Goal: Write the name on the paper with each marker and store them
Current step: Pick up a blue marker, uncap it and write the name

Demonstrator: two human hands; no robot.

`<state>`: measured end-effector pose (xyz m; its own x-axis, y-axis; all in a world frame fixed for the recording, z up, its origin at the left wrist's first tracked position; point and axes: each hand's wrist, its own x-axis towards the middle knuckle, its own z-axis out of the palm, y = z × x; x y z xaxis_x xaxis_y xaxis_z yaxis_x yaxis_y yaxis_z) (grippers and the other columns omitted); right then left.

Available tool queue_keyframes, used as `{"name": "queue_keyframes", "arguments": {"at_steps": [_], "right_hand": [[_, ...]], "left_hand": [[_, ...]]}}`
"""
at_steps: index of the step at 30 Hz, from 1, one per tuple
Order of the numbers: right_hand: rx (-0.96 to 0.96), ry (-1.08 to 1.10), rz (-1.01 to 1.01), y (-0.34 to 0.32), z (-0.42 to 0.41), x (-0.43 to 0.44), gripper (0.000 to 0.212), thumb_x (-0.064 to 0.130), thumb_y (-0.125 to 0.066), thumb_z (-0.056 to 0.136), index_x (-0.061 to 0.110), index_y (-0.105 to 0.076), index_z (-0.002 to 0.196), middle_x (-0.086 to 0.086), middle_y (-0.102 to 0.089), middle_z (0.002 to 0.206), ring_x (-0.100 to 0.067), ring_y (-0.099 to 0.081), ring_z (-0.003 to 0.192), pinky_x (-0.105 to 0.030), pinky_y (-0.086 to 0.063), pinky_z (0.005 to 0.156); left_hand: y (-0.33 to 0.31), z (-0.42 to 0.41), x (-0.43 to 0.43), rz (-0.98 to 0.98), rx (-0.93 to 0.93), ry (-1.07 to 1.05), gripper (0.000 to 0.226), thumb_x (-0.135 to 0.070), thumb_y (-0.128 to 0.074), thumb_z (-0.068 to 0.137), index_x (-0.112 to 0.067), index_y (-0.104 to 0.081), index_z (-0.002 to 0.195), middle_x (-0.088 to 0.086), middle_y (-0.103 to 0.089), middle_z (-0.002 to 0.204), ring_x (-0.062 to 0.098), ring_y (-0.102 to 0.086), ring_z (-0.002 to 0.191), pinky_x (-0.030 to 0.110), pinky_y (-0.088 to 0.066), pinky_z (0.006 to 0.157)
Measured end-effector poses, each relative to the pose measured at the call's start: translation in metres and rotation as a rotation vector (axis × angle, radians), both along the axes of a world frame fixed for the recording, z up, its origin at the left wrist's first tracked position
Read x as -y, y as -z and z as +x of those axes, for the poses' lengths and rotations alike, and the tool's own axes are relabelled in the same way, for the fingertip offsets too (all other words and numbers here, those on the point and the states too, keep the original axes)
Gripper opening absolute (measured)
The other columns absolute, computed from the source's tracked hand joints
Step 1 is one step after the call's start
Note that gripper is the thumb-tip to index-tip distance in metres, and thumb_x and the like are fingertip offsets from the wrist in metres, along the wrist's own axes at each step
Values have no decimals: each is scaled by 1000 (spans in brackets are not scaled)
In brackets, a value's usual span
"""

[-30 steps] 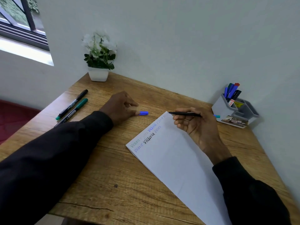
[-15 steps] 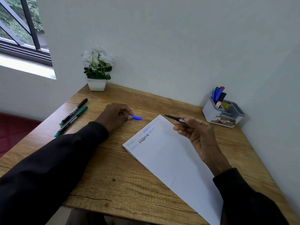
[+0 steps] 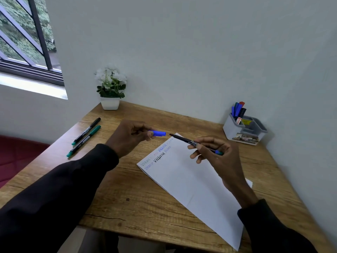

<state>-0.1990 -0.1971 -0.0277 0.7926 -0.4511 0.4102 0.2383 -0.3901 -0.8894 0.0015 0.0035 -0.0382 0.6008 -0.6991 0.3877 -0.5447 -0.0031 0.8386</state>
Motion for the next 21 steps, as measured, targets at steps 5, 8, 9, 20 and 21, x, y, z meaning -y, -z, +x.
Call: {"name": "queue_keyframes", "arguments": {"at_steps": [5, 8, 9, 20, 21], "right_hand": [[6, 3, -63, -3, 3, -1, 18, -4, -68, 94, 11, -76, 102, -5, -82, 93, -28, -78, 71, -31, -63, 59], [12, 0, -67, -4, 3, 0, 18, -4, -68, 95, 10, -76, 102, -6, -82, 94, -29, -78, 71, -32, -62, 58], [14, -2, -67, -4, 3, 0, 17, -4, -68, 95, 9, -76, 103, -7, -82, 94, -29, -78, 71, -32, -62, 58], [18, 14, -52, -6, 1, 10, 16, -8, -67, 95, 0, -75, 106, -10, -81, 93, -32, -77, 70, -31, -60, 57], [15, 14, -55, -5, 1, 10, 16, -8, -67, 95, 1, -75, 105, -10, -81, 93, -32, -77, 70, -31, -61, 57]], "left_hand": [[-4, -5, 3, -18, 19, 14, 16, -8, -65, 89, -12, -72, 103, 3, -75, 85, 15, -69, 78, 17, -55, 74], [-4, -6, 4, -11, 29, 21, 16, -8, -65, 89, -13, -72, 103, 2, -75, 85, 12, -69, 78, 18, -55, 74], [-4, -7, 5, -7, 32, 22, 16, -8, -64, 89, -13, -72, 103, 1, -74, 85, 12, -69, 78, 17, -55, 74], [-5, -8, 9, -27, 28, 40, 16, -8, -63, 89, -8, -71, 104, -1, -74, 84, 14, -69, 78, 16, -54, 73], [-6, -8, 9, -23, 31, 40, 16, -8, -63, 90, -8, -71, 104, -2, -74, 84, 13, -69, 78, 16, -54, 73]]}}
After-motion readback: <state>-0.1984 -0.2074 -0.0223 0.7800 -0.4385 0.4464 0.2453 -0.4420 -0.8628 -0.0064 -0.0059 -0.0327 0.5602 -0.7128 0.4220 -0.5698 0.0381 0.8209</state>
